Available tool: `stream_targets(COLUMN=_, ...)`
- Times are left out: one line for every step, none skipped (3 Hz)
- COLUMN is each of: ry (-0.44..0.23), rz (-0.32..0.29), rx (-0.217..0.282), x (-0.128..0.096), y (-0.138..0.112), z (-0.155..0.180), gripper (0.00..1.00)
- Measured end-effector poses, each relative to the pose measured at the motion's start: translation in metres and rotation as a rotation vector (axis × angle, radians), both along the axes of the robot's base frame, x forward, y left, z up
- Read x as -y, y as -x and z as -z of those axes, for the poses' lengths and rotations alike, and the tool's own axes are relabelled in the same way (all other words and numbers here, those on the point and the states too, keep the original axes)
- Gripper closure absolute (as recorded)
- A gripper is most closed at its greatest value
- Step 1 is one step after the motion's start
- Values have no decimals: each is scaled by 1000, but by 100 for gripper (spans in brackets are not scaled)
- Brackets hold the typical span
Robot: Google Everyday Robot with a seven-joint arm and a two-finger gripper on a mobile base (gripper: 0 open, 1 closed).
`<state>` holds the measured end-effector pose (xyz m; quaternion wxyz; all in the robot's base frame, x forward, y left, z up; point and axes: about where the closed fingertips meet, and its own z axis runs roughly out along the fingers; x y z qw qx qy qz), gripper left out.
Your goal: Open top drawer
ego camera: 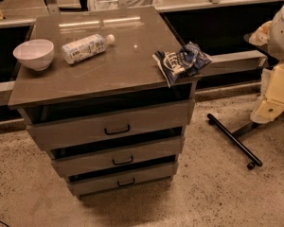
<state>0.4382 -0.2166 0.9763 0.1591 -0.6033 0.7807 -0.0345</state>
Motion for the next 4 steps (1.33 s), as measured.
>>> stream_targets(ry=0, rz=0, rx=0, x=0, y=0, z=0, gripper=0)
stream_targets(ry=19, rz=-15, rx=-1, x=-3, y=-3, z=8, gripper=0)
stream_targets(ry=-58, rz=-59, rx=-65, x=0, y=-9, z=74, gripper=0)
stream_targets(ry=-235, rz=-153, rx=-111, x=-23, y=-20, z=185, gripper=0)
